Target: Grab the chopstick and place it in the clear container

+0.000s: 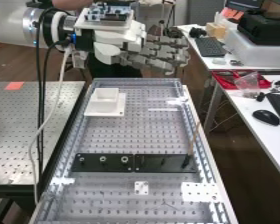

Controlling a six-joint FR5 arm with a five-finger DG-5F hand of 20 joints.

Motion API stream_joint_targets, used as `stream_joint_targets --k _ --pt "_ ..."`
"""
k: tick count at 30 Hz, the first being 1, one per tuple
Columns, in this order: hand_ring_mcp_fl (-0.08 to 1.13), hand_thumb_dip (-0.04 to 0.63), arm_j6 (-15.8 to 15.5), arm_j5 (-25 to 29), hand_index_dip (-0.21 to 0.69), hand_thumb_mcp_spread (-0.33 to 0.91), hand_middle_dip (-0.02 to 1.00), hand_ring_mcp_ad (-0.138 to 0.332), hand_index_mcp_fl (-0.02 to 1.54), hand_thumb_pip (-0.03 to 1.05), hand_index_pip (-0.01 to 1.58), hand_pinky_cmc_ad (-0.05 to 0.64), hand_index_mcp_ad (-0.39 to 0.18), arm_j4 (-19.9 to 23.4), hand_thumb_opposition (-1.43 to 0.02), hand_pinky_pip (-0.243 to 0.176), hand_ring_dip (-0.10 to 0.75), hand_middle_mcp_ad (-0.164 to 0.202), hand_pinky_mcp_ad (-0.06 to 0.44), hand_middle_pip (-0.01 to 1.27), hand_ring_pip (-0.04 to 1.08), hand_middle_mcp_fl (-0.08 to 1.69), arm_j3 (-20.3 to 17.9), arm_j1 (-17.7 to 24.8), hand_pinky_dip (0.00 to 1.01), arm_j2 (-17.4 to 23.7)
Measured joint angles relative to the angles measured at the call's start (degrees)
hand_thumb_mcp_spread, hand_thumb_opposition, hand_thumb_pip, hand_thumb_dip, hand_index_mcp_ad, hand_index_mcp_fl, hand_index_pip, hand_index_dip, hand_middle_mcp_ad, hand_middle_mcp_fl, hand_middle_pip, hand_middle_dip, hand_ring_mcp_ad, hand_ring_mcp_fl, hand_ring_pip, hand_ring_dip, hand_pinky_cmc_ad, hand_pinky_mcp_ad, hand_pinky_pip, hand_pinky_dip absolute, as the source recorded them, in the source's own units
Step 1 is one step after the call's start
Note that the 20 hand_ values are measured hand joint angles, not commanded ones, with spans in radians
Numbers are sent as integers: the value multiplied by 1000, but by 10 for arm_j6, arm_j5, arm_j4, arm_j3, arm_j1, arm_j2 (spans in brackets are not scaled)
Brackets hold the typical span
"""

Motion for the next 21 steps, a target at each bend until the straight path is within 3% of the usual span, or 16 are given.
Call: stream_joint_targets --k 4,8,12,14,18,21 --pt "-12 7 12 -18 -5 0 37 7 23 17 17 -51 31 11 -7 21 17 63 56 7 0 2 -7 -5 10 -12" --pt "-16 7 34 4 -5 113 37 24 21 239 21 -31 65 23 -274 -10 2 75 51 51 2 7 -14 -8 40 -24" --pt "-16 7 44 17 -10 115 33 101 21 234 17 63 75 31 -503 -72 -16 82 103 68 26 7 -18 -11 75 -31" --pt "-16 7 52 10 -12 113 33 124 19 234 21 82 86 34 -541 -87 -16 93 119 87 28 5 -20 -13 75 -35" --pt "-17 3 67 0 -12 113 33 147 16 246 35 82 124 46 -590 -101 -16 136 148 86 37 5 -23 -19 87 -43" --pt "-17 3 80 -3 -12 113 33 145 23 248 51 99 127 56 -621 -106 -16 138 152 105 37 9 -26 -22 105 -50"
